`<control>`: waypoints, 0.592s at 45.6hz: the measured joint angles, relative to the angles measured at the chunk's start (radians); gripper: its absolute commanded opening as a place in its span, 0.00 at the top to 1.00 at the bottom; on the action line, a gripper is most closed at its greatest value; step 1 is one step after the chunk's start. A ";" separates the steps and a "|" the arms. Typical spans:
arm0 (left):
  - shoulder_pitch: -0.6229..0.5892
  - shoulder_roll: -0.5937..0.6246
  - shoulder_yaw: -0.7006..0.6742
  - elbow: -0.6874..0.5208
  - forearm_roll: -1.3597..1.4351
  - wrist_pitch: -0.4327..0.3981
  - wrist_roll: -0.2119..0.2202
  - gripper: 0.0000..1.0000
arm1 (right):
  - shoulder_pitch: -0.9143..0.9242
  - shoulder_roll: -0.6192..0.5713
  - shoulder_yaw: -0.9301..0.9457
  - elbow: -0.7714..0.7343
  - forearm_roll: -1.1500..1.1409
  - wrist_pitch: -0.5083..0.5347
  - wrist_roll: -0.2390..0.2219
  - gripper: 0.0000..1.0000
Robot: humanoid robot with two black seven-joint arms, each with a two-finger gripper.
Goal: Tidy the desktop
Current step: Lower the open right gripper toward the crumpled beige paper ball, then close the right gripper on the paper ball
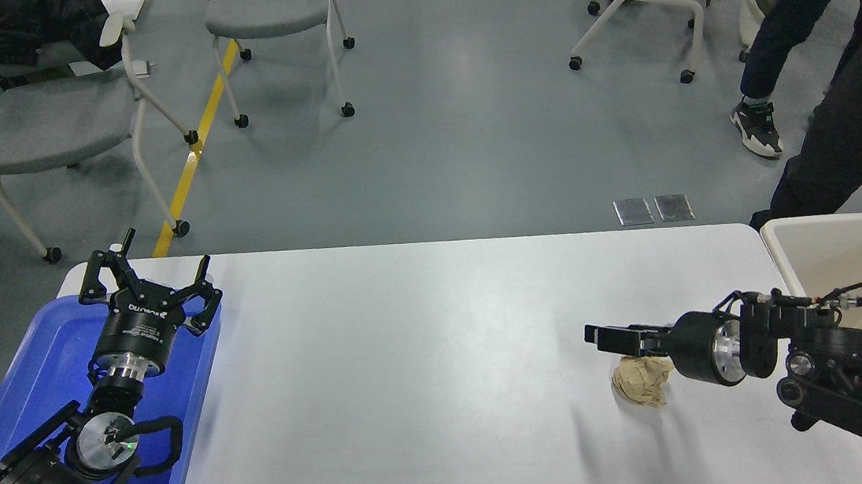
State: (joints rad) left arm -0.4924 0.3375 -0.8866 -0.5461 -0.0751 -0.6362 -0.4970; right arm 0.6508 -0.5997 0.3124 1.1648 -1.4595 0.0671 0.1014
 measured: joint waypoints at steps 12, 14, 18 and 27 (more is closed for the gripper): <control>0.000 0.000 0.000 0.000 0.000 0.000 0.000 0.00 | -0.018 0.025 -0.015 -0.059 -0.073 -0.031 0.002 0.00; 0.000 0.000 0.000 0.000 0.000 0.000 0.000 0.00 | -0.022 0.028 -0.016 -0.064 -0.079 -0.033 0.003 0.00; 0.000 0.000 0.000 0.000 0.000 0.000 0.000 0.00 | -0.029 0.037 -0.018 -0.072 -0.090 -0.037 0.005 0.00; 0.000 0.000 0.000 0.000 0.000 0.000 0.000 0.00 | -0.041 0.049 -0.021 -0.084 -0.104 -0.041 0.007 0.00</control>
State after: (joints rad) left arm -0.4924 0.3375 -0.8867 -0.5459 -0.0752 -0.6362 -0.4970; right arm 0.6095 -0.5509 0.2919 1.0804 -1.5636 0.0259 0.1080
